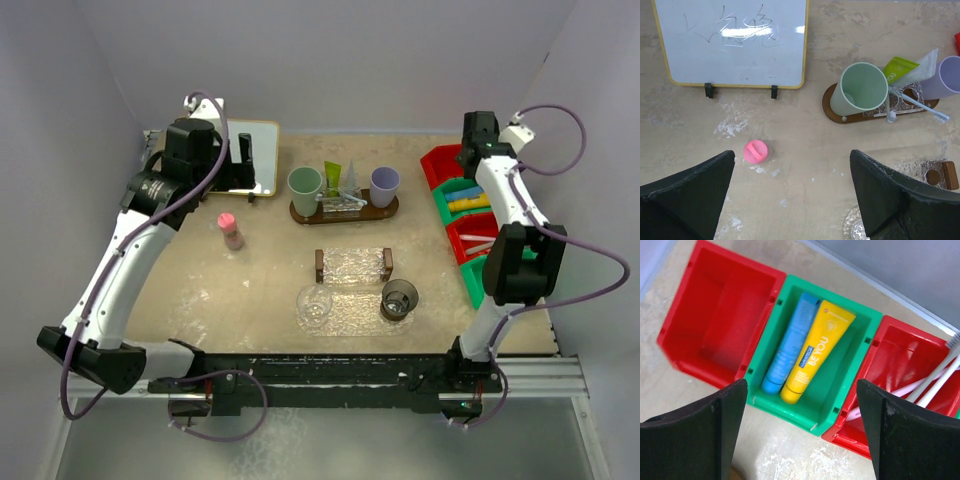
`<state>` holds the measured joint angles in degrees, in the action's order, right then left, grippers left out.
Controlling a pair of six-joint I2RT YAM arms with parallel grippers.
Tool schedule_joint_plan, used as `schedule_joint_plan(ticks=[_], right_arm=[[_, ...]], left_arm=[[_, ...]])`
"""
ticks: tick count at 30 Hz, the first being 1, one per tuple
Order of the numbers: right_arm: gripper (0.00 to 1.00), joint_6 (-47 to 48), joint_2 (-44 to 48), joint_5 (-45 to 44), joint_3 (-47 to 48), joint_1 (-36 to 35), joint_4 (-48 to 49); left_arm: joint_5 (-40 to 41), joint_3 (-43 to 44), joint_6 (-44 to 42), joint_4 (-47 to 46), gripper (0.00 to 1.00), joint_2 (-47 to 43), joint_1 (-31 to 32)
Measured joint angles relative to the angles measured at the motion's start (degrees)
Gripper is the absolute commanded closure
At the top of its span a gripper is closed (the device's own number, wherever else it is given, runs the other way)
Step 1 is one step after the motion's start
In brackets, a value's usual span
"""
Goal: Prepare toiletry sets of a toothbrush and toothpaste on the tray
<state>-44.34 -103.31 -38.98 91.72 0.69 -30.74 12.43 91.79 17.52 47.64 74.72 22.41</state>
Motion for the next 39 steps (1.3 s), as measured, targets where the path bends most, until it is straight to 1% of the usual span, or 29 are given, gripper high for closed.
schedule_joint_plan(ticks=[3,5,9,13,14,17,25,35,39], right_arm=[[0.19,-3.15,-2.49,1.01,3.17,2.64,-4.07],[0.27,-4.37,-3.96,1.36,4.74,3.91,-6.25],[0.32,-6.60,-7.15,2.54,7.43,5.84,-10.08],[0.45,-7.65,-10.32,3.54,9.42,7.23,-12.83],[0.46,-8.00,-11.37,3.78,10.49,7.54,-13.79],[0.49,-9.16,-14.45,4.17,13.92,8.31,-16.02],[0.48,-12.52,-21.07,5.51,22.53,9.27,-21.38],[0.48,-15.50,-25.20,5.70,24.44,10.64,-24.48],[0.45,-15.45,-25.64,5.81,24.94,10.88,-24.20]], left_arm=[[0.00,0.00,-0.61,-0.35,0.07,0.74,-0.33],[-0.04,0.00,-0.98,-0.92,0.07,1.40,-0.42],[-0.31,0.00,-2.27,-2.43,0.07,3.48,-0.98],[-1.22,0.83,-3.34,-3.23,0.06,6.78,-2.10],[-1.49,1.09,-3.56,-3.50,0.07,7.61,-2.29],[-1.95,1.79,-3.72,-3.69,0.07,9.46,-2.82],[-2.25,4.90,-4.61,-3.82,0.07,11.76,-3.98],[-2.25,5.88,-4.57,-3.67,0.07,13.64,-5.16],[-2.25,7.58,-4.57,-3.32,0.07,15.04,-5.18]])
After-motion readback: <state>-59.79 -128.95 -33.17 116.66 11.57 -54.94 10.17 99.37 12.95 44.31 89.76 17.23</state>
